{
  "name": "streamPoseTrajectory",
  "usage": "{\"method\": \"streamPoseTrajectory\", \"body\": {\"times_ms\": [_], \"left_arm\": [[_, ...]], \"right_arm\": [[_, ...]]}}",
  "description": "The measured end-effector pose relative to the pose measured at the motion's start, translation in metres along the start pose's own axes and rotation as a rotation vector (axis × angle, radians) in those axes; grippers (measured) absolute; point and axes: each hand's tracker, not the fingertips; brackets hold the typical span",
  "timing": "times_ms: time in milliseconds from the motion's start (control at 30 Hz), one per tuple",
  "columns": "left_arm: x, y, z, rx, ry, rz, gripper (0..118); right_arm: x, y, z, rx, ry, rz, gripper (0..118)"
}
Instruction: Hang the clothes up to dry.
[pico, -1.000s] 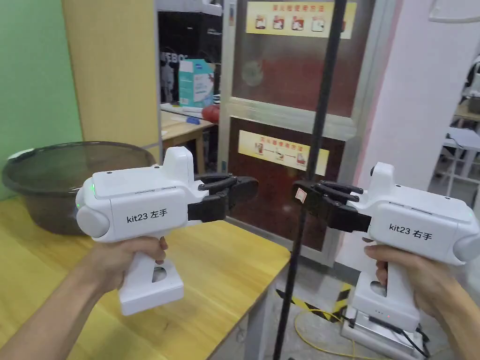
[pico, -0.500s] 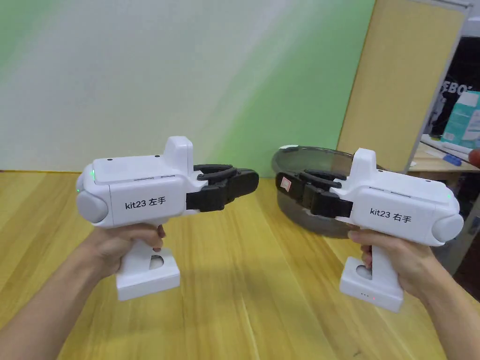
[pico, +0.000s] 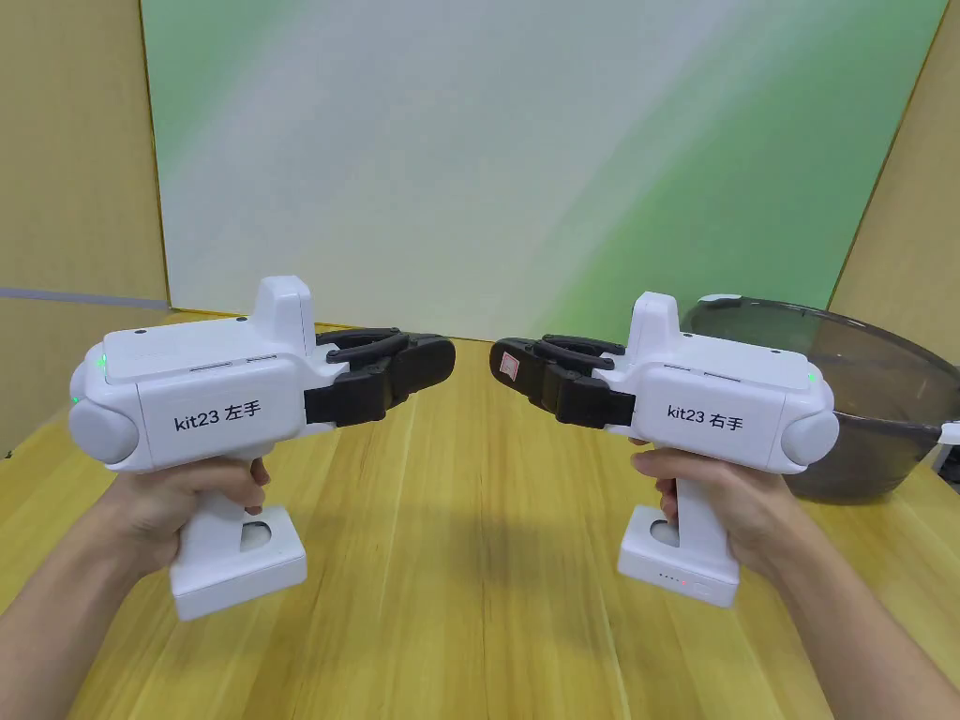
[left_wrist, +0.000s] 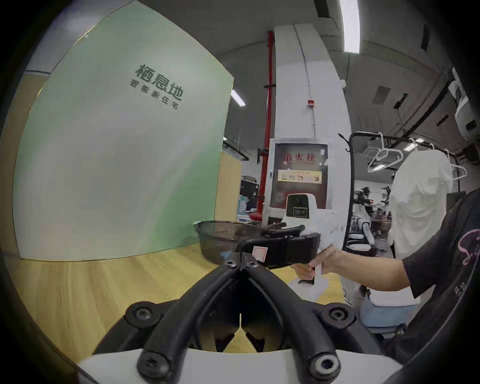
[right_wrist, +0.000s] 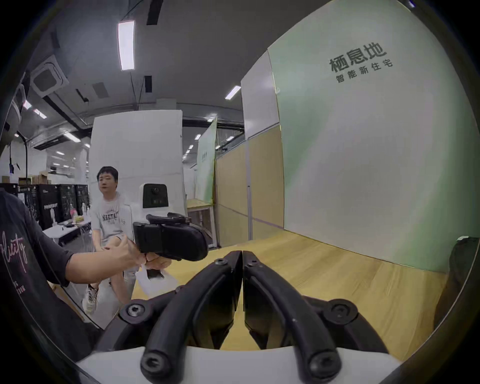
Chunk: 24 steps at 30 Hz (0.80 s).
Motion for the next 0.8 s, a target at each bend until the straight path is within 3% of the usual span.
{"method": "streamPoseTrajectory", "body": {"times_ms": [267,367,433,500,533,567,600,633,700,733,767,800], "left_arm": [[0.003,-0.004,-0.015,0.011,-0.005,0.016,0],[0.005,-0.001,-0.018,0.001,0.099,-0.028,0],[0.007,0.005,-0.023,-0.018,0.236,-0.044,0],[0.016,0.000,-0.032,-0.060,0.556,-0.039,0],[0.017,-0.007,-0.034,-0.018,0.686,-0.198,0],[0.015,-0.017,-0.036,0.032,0.715,-0.190,0],[0.009,-0.024,-0.035,0.073,0.729,-0.146,0],[-0.002,-0.038,-0.040,0.043,0.828,-0.036,0],[-0.010,-0.050,-0.039,0.038,0.945,0.111,0],[-0.013,-0.057,-0.037,0.037,0.936,0.089,0],[-0.013,-0.058,-0.042,0.036,0.965,0.111,0],[-0.015,-0.060,-0.045,-0.033,0.951,-0.007,0]], "right_arm": [[-0.004,-0.002,0.016,0.012,-0.064,-0.003,6],[-0.001,0.003,0.023,0.026,-0.141,-0.020,6],[-0.008,0.010,0.028,0.022,-0.322,0.019,6],[-0.021,0.015,0.029,0.003,-0.627,0.119,6],[-0.027,0.015,0.027,-0.017,-0.794,0.174,6],[-0.026,0.014,0.026,-0.048,-0.842,0.199,6],[-0.022,0.006,0.031,-0.028,-0.839,0.172,6],[-0.024,-0.004,0.033,0.071,-0.944,0.069,6],[-0.020,-0.025,0.037,0.226,-0.971,-0.207,6],[-0.018,-0.034,0.038,0.226,-0.948,-0.241,6],[-0.016,-0.038,0.037,0.178,-0.932,-0.197,6],[-0.011,-0.041,0.036,0.108,-0.937,-0.125,6]]}}
